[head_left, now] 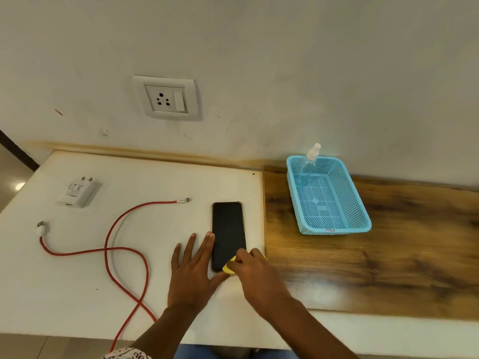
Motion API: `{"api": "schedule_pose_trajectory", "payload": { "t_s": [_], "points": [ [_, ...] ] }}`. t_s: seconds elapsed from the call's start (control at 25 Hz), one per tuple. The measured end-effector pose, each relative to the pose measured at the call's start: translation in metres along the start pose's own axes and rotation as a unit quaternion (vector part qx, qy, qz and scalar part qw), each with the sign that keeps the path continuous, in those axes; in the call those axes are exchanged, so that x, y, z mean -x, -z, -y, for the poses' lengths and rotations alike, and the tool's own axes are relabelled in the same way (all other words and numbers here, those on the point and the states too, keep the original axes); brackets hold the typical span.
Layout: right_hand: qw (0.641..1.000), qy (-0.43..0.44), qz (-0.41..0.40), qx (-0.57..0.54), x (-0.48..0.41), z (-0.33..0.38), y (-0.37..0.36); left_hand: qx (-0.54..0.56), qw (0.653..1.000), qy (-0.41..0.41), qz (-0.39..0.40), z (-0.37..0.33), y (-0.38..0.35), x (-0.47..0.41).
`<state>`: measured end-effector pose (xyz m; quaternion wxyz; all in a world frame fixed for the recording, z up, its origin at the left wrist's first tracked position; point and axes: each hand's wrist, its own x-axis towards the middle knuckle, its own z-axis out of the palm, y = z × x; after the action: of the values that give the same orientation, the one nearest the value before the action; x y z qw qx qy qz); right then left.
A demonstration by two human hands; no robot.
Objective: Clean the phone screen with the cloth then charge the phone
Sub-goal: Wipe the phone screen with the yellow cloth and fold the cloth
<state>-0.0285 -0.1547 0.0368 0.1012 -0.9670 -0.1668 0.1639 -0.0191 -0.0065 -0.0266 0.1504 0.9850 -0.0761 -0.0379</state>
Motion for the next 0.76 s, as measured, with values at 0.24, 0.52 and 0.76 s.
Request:
{"api": "schedule_pose_trajectory", "payload": {
  "t_s": [0.24,0.52,0.76],
  "points": [
    [0.997,-0.02,-0.032,-0.07,-0.038,-0.04,0.065,-0.02,1.0,0.007,-0.006,-0.005,0.007,0.0],
    [0.97,-0.101,-0.22,-0.013,-0.094,-0.054,0.088,-0.023,0.999,0.024,0.002,-0.005,0.004,0.0],
    [0.985,-0.143,-0.091,0.021,-0.116,-0.039,0.06,-0.021,0.999,0.033,0.021,-0.004,0.005,0.0]
  ]
}}
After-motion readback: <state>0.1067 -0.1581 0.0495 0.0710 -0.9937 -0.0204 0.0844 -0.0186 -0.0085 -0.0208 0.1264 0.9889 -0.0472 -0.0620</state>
